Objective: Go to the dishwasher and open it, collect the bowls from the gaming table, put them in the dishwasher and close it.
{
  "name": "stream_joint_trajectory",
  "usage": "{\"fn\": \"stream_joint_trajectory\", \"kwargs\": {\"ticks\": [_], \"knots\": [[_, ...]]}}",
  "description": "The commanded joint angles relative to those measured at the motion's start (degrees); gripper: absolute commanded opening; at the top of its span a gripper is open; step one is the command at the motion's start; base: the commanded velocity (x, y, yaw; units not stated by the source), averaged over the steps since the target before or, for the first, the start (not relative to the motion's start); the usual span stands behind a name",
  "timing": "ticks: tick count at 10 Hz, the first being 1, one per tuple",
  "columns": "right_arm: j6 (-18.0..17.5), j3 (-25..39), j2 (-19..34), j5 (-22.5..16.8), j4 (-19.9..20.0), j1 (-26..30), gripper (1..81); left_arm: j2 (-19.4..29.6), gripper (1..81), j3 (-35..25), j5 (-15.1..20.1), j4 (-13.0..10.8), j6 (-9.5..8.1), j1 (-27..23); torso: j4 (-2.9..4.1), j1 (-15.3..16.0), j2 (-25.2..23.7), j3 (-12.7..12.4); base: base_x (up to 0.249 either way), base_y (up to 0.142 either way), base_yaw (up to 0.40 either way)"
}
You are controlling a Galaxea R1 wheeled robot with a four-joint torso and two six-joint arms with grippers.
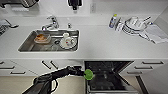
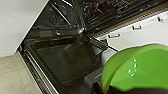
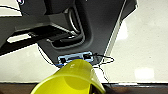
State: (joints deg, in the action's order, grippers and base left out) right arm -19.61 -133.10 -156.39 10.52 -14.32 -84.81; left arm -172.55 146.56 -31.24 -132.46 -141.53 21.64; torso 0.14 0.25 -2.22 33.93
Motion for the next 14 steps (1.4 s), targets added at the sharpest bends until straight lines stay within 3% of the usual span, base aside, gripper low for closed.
{"fn": "stream_joint_trajectory", "kwargs": {"ticks": [1,4,7,8,12,14], "knots": [[-0.17,0.92,0.71,-4.1,-0.79,-1.2,1.0,-6.56,1.0,3.64,1.63,-1.65,-0.94,-7.62,0.0,0.0,0.0,0.0,0.0,0.0,0.0],[-0.16,1.01,0.71,-4.1,-0.88,-1.2,1.0,-12.02,1.0,6.46,1.63,-2.45,-0.94,-8.67,0.0,0.0,0.02,0.02,0.0,0.0,0.0],[-0.16,1.1,0.71,-4.1,-0.88,-1.12,1.0,-12.46,1.0,6.46,1.63,-2.89,-1.55,-8.94,0.0,0.0,0.02,0.02,0.0,0.0,0.0],[-0.16,1.18,0.71,-4.1,-0.97,-1.2,1.0,-12.46,81.1,6.38,1.45,-2.98,-1.55,-8.85,0.0,0.0,0.02,0.02,0.0,0.0,0.0],[-0.16,0.83,0.35,-4.1,-1.06,-1.11,1.0,-12.46,81.1,6.2,-0.4,-4.03,-1.47,-7.88,0.0,0.02,0.02,0.02,0.0,0.0,0.0],[-0.24,1.18,0.44,-4.1,-0.97,-0.5,1.0,-10.12,81.1,5.85,-6.16,-6.57,-1.03,-5.78,0.0,0.02,0.02,0.02,0.0,0.0,0.0]]}}
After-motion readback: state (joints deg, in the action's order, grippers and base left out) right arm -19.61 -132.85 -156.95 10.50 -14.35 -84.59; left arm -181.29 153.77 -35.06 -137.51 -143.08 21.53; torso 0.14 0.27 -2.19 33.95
